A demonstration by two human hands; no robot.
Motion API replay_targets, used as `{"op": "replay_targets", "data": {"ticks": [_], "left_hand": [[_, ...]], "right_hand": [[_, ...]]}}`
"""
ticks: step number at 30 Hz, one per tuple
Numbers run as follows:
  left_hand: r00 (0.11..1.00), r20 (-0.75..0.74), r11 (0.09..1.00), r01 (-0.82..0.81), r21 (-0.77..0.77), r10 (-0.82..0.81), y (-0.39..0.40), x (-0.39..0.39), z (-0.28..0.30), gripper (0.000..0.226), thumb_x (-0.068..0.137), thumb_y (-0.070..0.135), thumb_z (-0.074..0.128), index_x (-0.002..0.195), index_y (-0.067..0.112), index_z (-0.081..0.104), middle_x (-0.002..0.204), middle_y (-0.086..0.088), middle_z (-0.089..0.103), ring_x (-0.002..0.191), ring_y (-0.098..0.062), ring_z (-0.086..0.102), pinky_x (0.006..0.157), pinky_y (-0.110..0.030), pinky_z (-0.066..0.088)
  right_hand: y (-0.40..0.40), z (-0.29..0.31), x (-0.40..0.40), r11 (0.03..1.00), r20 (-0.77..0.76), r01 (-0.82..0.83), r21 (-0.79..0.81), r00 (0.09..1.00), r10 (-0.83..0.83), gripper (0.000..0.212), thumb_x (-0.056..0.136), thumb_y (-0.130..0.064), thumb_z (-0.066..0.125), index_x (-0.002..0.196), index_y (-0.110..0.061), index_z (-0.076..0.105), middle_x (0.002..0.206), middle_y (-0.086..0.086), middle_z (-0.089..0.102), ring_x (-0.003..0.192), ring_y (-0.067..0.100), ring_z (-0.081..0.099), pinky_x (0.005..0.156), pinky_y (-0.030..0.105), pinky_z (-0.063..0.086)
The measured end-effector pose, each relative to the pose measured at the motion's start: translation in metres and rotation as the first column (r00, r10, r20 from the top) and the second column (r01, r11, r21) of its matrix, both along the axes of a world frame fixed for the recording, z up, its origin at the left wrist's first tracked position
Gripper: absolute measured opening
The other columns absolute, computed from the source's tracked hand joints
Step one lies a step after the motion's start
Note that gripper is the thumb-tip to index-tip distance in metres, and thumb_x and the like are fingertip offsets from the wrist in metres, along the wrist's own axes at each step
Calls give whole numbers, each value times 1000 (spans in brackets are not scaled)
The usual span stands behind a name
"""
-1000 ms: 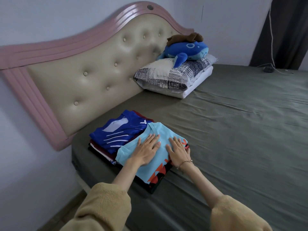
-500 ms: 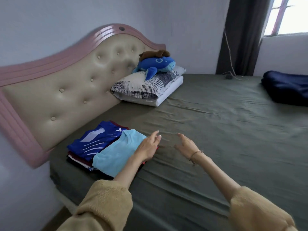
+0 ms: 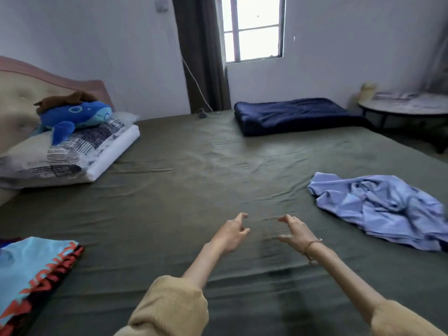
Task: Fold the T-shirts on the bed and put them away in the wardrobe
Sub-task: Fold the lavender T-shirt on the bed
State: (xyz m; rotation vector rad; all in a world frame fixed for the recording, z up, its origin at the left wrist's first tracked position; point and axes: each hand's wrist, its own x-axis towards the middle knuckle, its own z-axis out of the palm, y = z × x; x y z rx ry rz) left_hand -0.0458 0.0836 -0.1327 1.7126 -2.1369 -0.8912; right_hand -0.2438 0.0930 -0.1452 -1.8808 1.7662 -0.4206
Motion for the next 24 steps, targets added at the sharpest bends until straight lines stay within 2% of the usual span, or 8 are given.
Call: {"op": "replay_targets", "data": {"ticks": [4, 9, 14, 16, 18, 21, 24], "left_hand": [[982, 33, 983, 185, -8, -185, -9, -101, -14, 46, 90, 7, 49, 136, 9, 42, 116, -16, 62, 107, -29, 58, 92, -30, 41], [931, 106, 933, 356, -46, -350, -20, -199, -34, 50, 86, 5, 53, 135, 6, 43, 134, -14, 48, 126, -27, 44, 105, -30, 32], [874, 188, 873, 473, -121, -447, -28, -260, -44, 61, 86, 1, 45, 143, 19, 37, 155, -1, 23, 140, -20, 23, 110, -37, 29], [845, 257, 851, 511, -124, -469, -33, -281, -47, 58, 88, 4, 44, 142, 24, 38, 158, 1, 12, 145, -18, 12, 112, -42, 26], [820, 303, 840, 534, -95, -486, -35, -294, -50, 50, 92, 10, 43, 139, 24, 40, 159, 0, 8, 146, -18, 6, 114, -47, 20], [833, 260, 850, 521, -75, -488, -39, -304, -58, 42, 93, 12, 43, 134, 19, 43, 151, -1, 31, 140, -20, 23, 111, -48, 25], [851, 303, 843, 498, -203, -430, -42, -300, -63, 35, 90, 15, 50, 124, 19, 49, 133, 1, 49, 127, -20, 38, 110, -45, 22]], "right_hand": [[10, -16, -99, 979, -19, 201, -22, 979, -201, 47, 81, -10, 63, 126, -8, 50, 130, 15, 49, 123, 26, 45, 101, 29, 36], [20, -34, -199, 914, -54, 404, -49, 912, -406, 44, 80, -10, 60, 124, -8, 52, 128, 13, 47, 122, 30, 47, 101, 34, 38], [28, -50, -252, 910, -206, 415, 18, 892, -402, 45, 84, -12, 56, 128, -15, 49, 149, 10, 26, 135, 26, 33, 105, 37, 37], [28, -54, -264, 915, -264, 402, 36, 887, -379, 44, 86, -13, 53, 129, -21, 49, 155, 4, 17, 140, 25, 26, 109, 39, 33], [25, -58, -270, 923, -285, 383, 39, 889, -357, 45, 87, -12, 51, 130, -23, 50, 156, 0, 16, 140, 22, 25, 111, 38, 29], [22, -63, -272, 929, -293, 370, 9, 889, -351, 47, 87, -11, 51, 134, -19, 48, 152, -4, 27, 136, 17, 32, 108, 37, 34], [22, -59, -268, 880, -190, 446, -164, 861, -471, 35, 81, -9, 57, 115, -15, 66, 127, 5, 58, 115, 24, 54, 91, 29, 45]]}}
